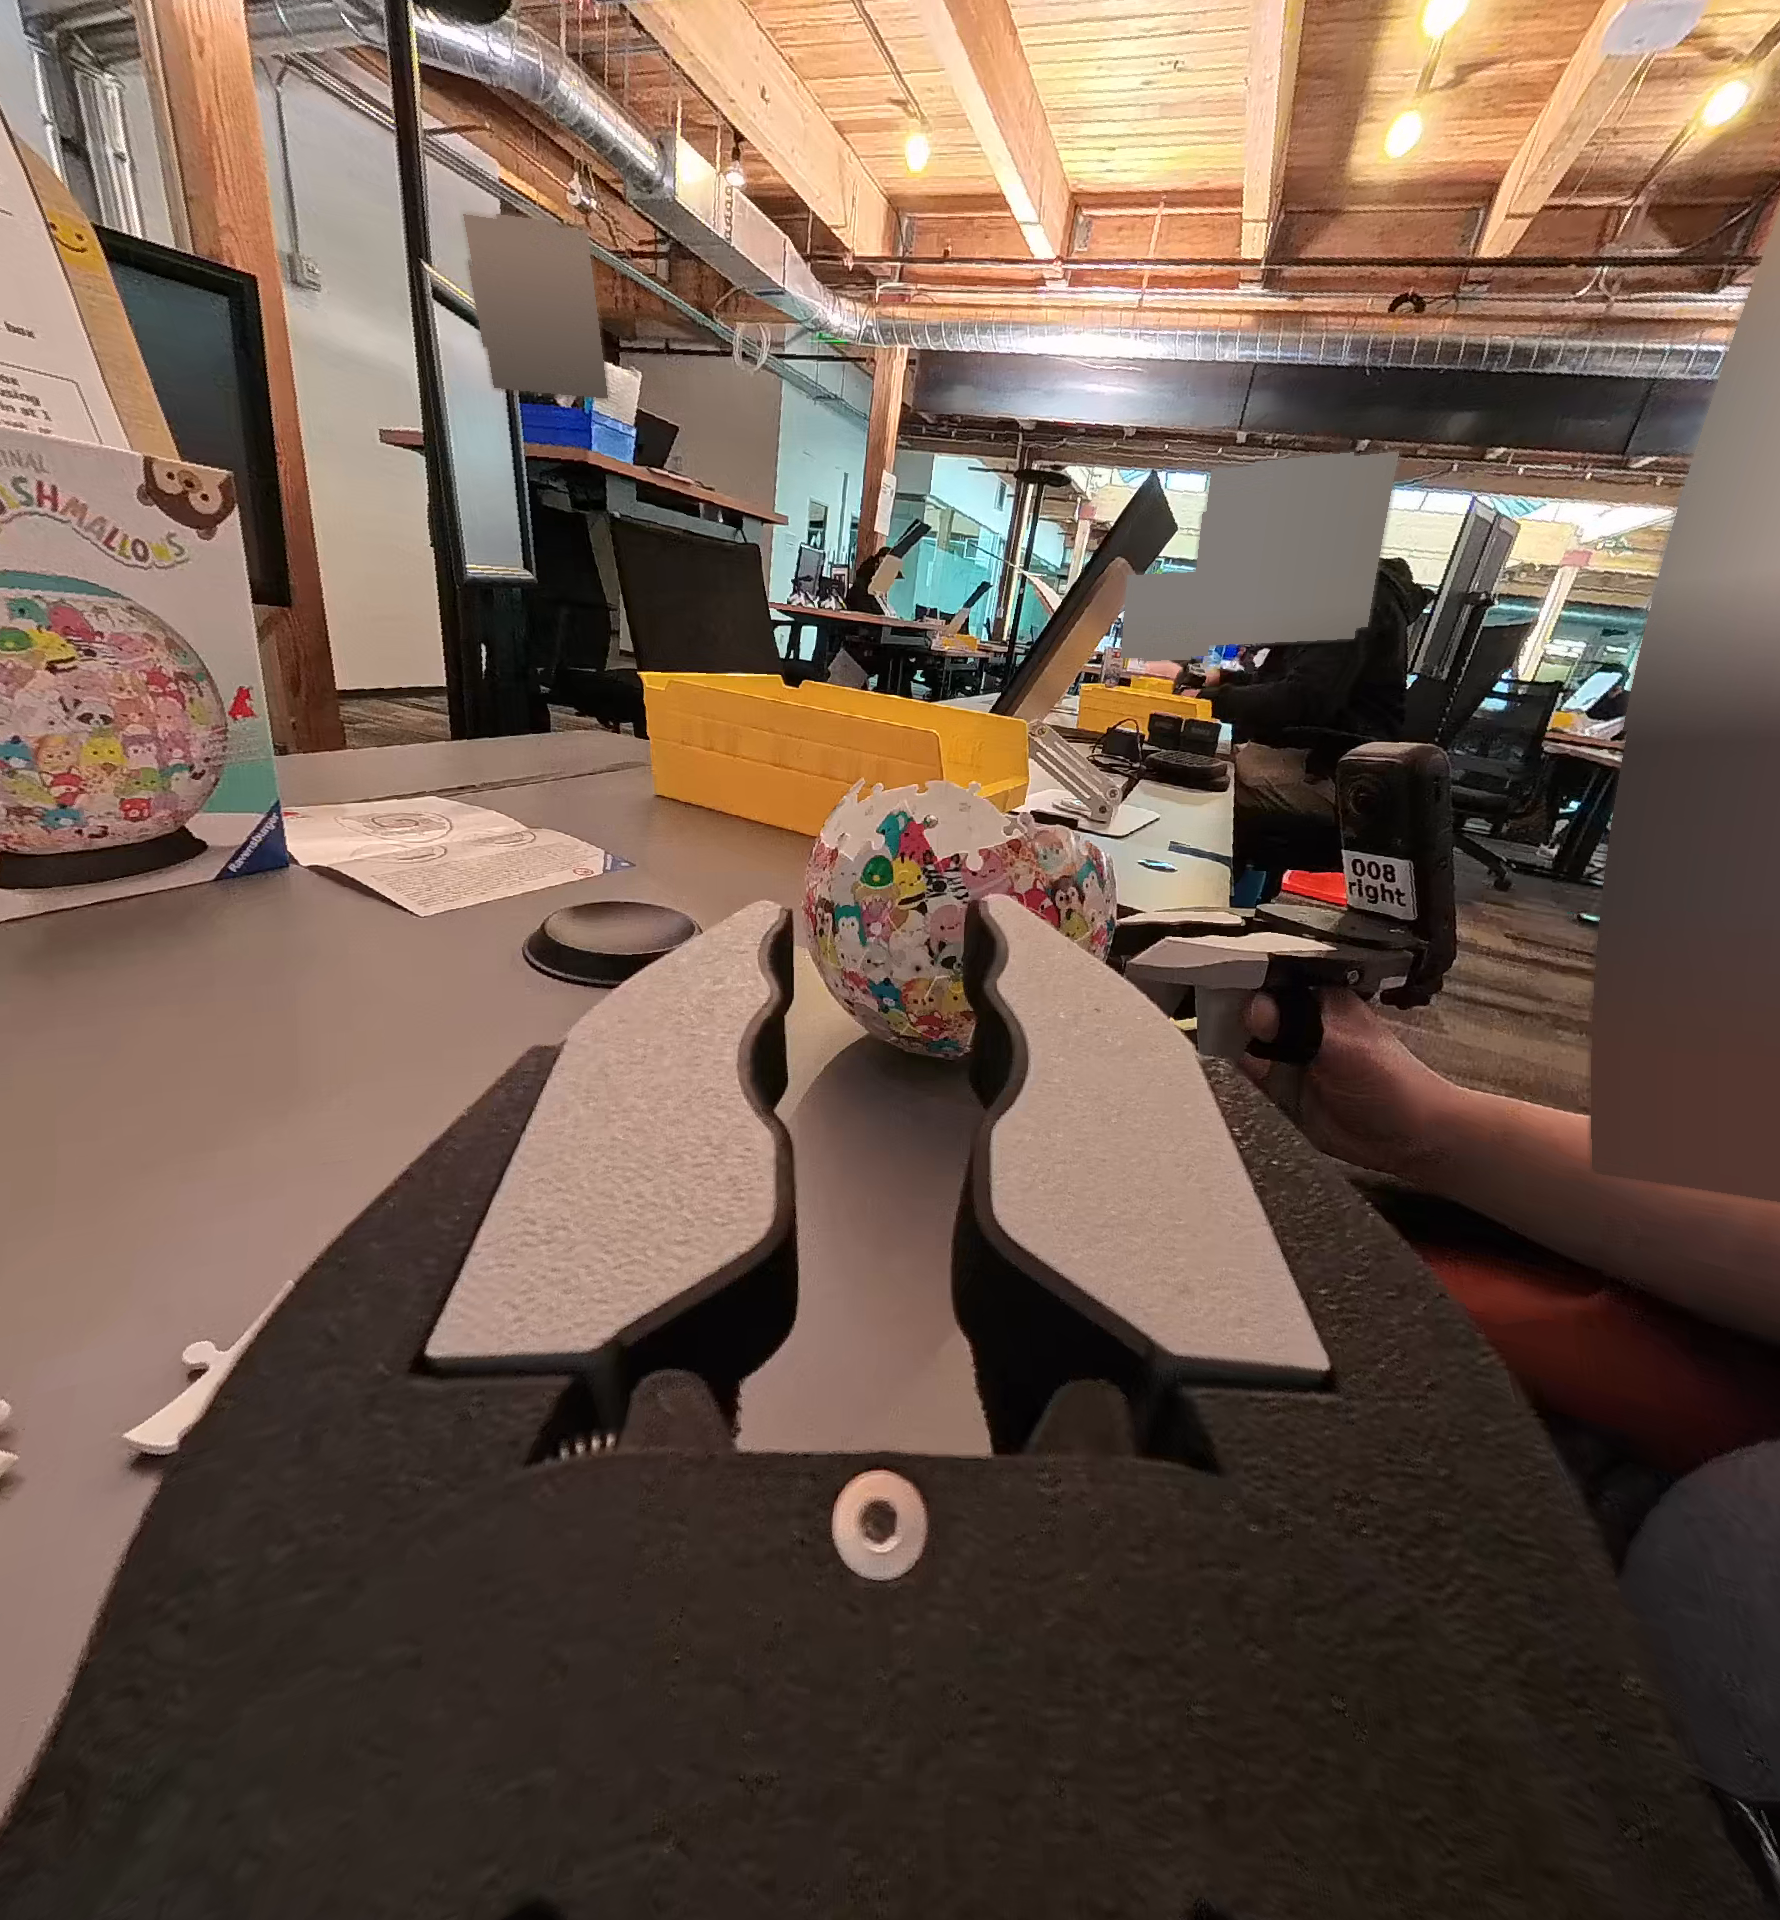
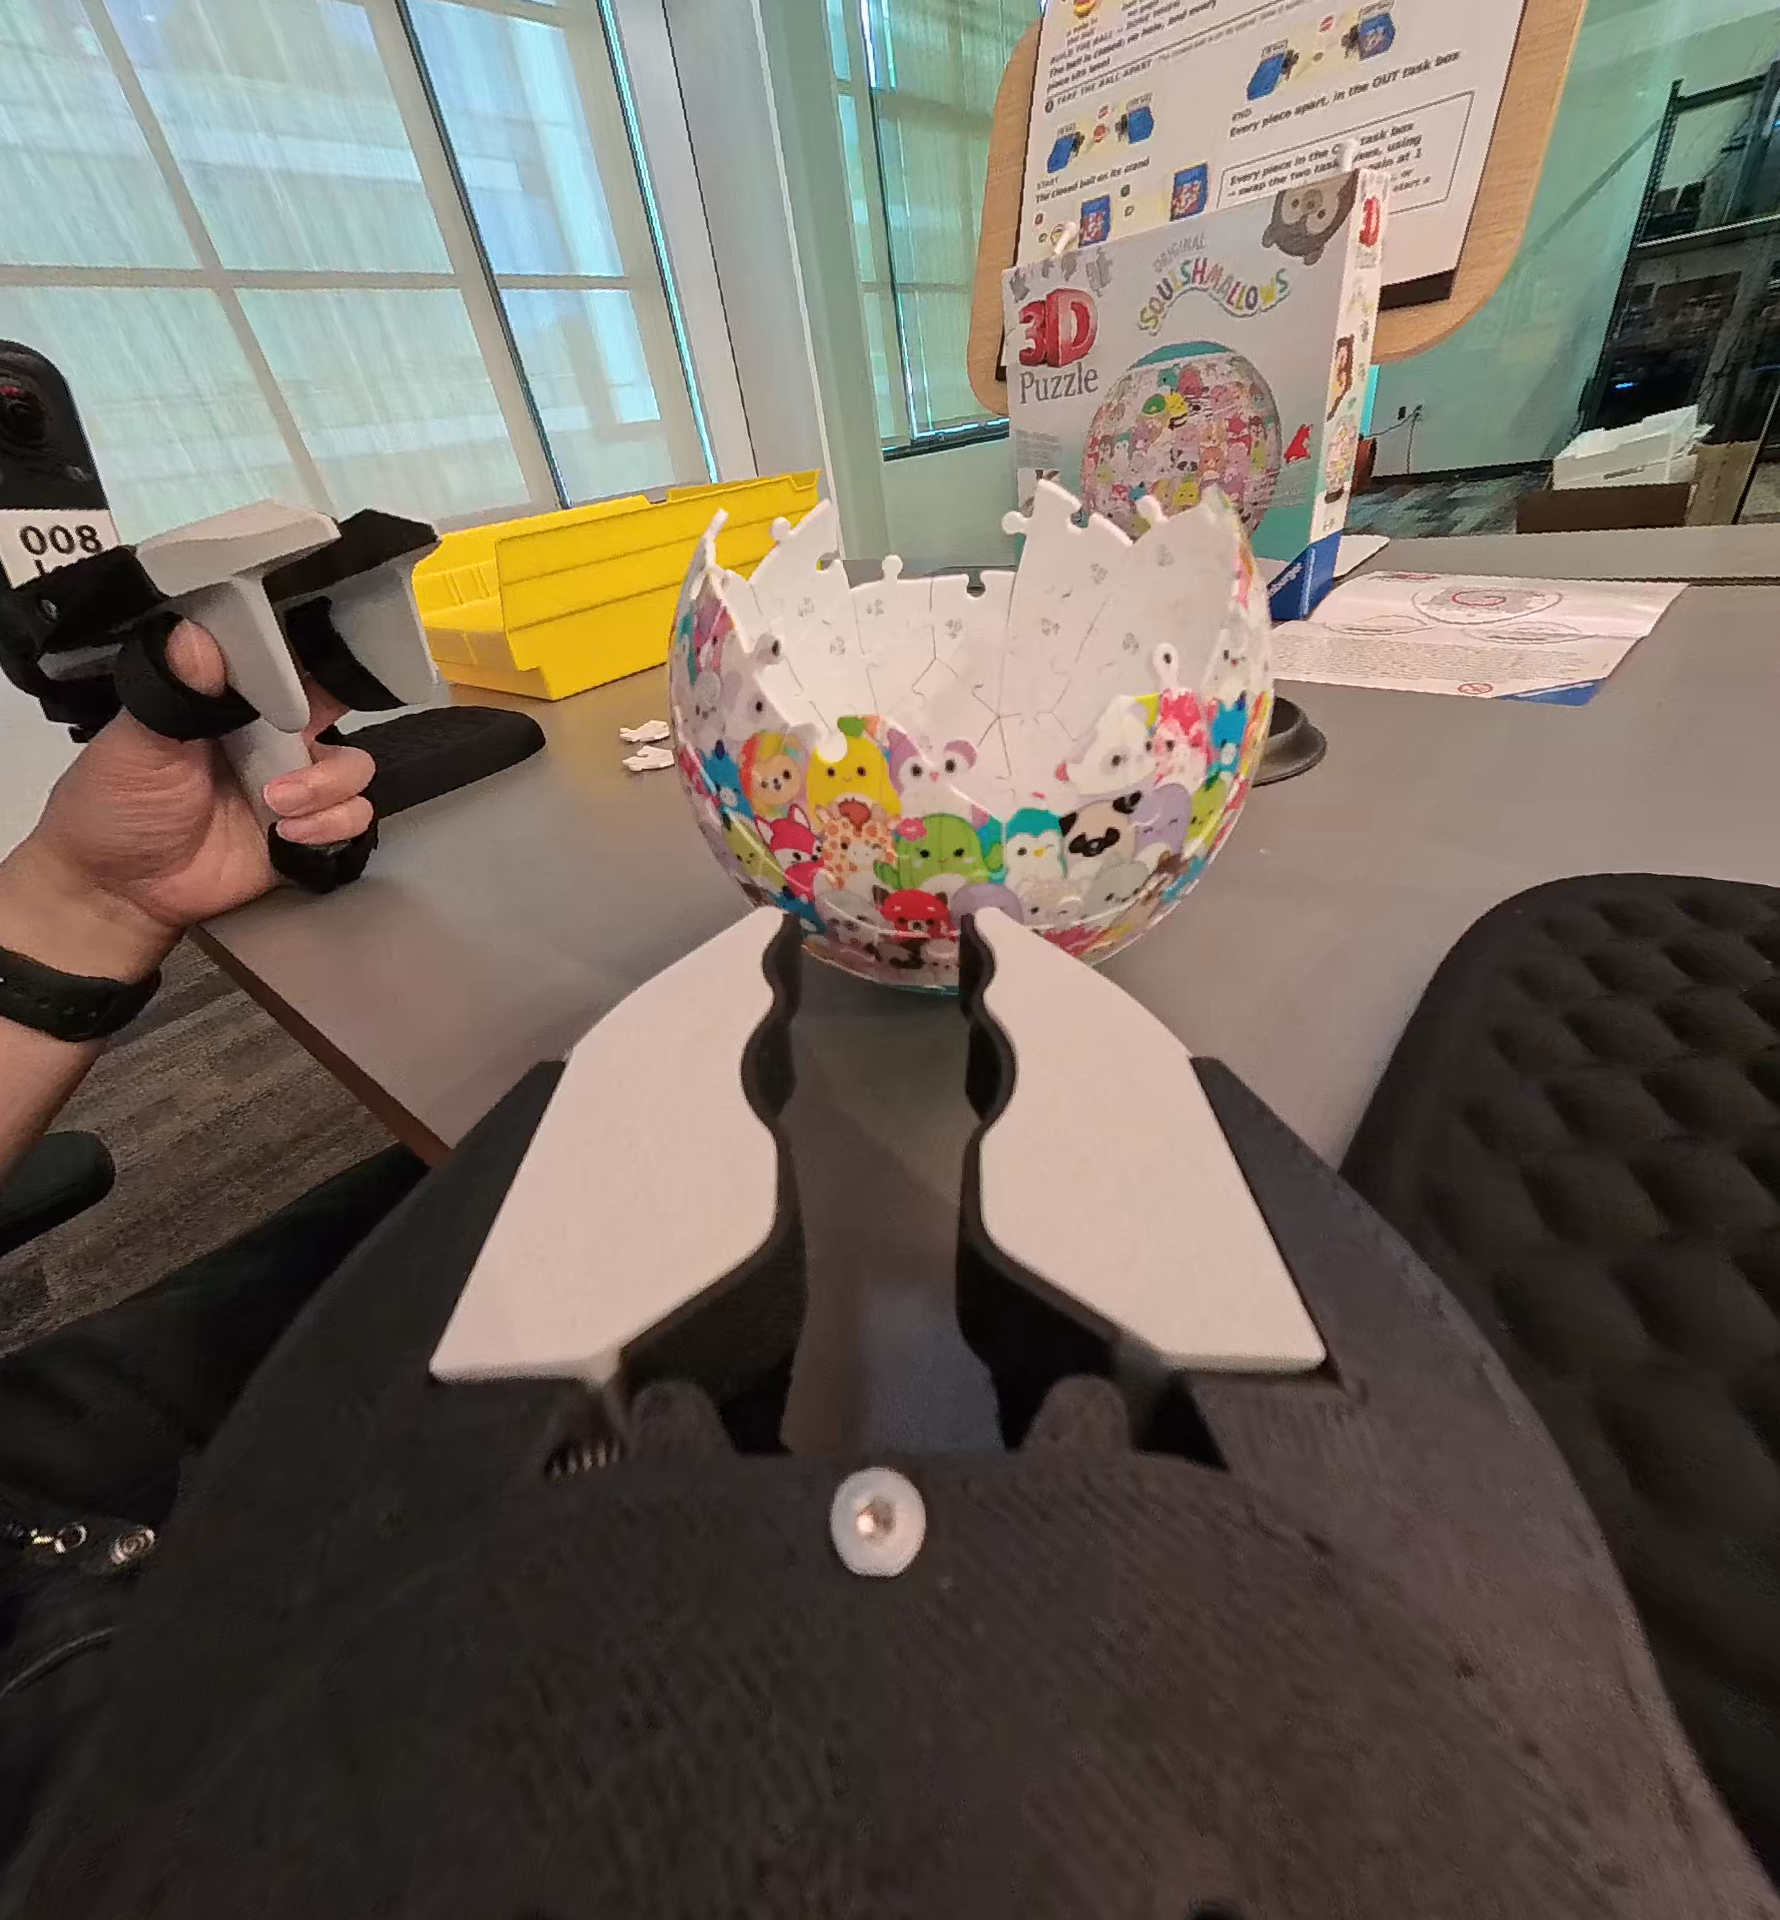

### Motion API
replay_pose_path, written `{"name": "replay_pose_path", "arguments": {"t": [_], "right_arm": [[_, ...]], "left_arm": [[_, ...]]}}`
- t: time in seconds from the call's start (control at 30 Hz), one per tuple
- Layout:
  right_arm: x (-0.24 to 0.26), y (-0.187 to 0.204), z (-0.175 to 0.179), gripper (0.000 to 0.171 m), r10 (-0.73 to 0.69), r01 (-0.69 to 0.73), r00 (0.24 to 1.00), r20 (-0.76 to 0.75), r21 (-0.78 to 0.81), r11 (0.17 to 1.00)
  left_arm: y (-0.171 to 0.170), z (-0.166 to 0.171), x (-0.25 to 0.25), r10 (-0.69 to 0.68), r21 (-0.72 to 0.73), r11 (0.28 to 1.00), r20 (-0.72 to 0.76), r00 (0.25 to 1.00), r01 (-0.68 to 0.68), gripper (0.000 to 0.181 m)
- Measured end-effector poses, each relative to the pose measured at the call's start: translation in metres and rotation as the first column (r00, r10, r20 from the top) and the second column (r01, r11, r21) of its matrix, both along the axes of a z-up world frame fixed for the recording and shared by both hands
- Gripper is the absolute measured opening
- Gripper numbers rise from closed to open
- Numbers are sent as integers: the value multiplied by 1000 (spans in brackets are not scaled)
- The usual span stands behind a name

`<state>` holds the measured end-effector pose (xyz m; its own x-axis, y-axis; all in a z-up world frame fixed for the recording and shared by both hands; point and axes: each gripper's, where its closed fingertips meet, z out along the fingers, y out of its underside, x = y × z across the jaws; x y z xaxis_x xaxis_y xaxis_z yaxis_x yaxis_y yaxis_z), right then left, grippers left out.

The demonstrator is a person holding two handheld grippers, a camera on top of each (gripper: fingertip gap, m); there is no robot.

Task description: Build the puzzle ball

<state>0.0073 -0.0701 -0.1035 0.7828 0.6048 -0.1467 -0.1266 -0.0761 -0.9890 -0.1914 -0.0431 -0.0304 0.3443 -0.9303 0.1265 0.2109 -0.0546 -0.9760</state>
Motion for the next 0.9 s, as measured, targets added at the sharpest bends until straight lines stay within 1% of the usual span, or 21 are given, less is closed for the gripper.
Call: {"name": "replay_pose_path", "arguments": {"t": [0.9], "right_arm": [[0,1,0,28,-4,4,1000,1,-3,1000]], "left_arm": [[1,1,-2,10,0,1000,10,1000,-10,30]]}}
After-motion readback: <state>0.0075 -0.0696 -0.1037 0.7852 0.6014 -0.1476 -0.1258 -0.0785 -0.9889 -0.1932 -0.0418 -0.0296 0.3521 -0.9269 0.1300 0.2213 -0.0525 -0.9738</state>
